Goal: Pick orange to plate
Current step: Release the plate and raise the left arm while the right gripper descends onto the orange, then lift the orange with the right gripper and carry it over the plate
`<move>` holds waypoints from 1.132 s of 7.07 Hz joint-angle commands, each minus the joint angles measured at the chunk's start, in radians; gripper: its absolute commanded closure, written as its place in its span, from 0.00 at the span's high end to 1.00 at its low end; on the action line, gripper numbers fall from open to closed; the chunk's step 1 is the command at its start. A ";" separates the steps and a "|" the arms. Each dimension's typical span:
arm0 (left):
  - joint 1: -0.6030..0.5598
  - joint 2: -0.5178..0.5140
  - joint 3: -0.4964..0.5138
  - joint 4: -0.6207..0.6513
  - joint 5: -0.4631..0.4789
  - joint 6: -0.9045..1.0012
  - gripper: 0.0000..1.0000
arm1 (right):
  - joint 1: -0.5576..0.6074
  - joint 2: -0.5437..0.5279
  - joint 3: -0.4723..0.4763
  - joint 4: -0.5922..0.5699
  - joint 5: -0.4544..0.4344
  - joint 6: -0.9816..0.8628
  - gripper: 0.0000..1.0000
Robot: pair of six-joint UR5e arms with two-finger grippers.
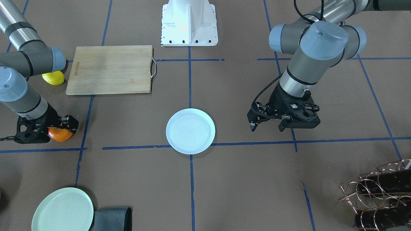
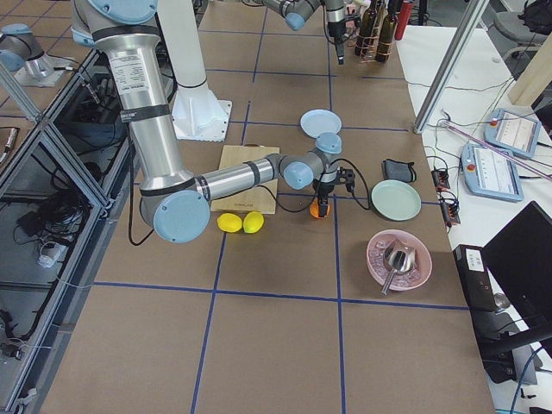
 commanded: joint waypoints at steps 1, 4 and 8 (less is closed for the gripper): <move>-0.001 0.002 0.000 0.000 0.001 0.000 1.00 | 0.002 0.001 0.004 0.000 0.002 0.002 0.35; -0.056 0.023 -0.002 0.003 -0.002 0.093 1.00 | 0.063 0.057 0.068 -0.020 0.085 0.013 0.00; -0.179 0.110 -0.003 0.004 -0.061 0.296 1.00 | -0.109 0.436 0.006 -0.207 0.018 0.319 0.00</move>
